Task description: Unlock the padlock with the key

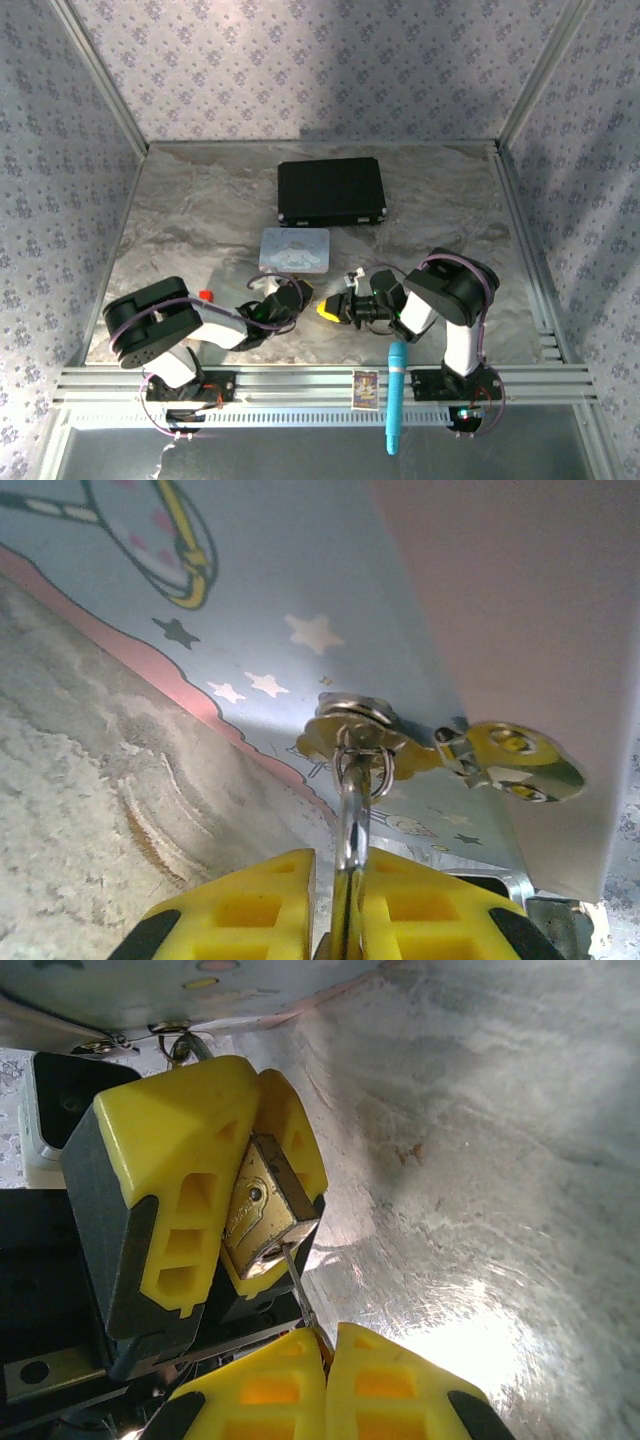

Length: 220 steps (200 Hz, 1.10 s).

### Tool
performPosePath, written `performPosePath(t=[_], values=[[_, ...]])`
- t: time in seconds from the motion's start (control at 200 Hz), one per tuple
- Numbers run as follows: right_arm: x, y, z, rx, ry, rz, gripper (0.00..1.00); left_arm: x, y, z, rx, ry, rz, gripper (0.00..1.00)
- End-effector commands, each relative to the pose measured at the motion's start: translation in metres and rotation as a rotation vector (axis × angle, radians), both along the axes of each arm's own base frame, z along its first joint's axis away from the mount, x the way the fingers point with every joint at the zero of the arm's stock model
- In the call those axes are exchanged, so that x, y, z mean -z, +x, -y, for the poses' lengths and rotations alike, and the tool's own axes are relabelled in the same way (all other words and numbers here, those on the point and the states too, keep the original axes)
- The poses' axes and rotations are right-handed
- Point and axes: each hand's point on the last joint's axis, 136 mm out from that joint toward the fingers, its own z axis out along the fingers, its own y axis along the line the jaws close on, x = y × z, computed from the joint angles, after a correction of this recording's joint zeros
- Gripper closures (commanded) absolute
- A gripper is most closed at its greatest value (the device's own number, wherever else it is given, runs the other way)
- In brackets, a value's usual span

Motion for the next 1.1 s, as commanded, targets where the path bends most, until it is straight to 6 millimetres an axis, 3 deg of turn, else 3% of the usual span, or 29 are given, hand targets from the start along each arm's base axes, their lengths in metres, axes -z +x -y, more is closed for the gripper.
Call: performPosePath(t=[0.0, 0.185, 0.51, 0.71, 1.094], values=[[0.005, 0.003, 0.004, 0.029, -0.007, -0.019, 1.0, 0.007, -0.007, -0.002, 0.02, 0.031, -0.02, 1.0], [0.006, 0.005, 0.0, 0.026, -0.003, -0.023, 1.0, 0.008, -0.005, 0.003, 0.019, 0.019, -0.026, 1.0], [-0.014, 0.019, -0.012, 0.042, 0.065, -0.014, 1.0, 0.001, -0.009, 0.013, 0.035, -0.053, -0.018, 1.0], [-0.004, 0.023, -0.01, 0.044, 0.054, -0.064, 1.0, -0.015, -0.012, 0.02, 0.049, -0.12, -0.006, 1.0], [-0.007, 0.029, -0.014, 0.013, 0.082, -0.097, 1.0, -0.03, -0.013, 0.029, 0.086, -0.192, 0.037, 1.0]])
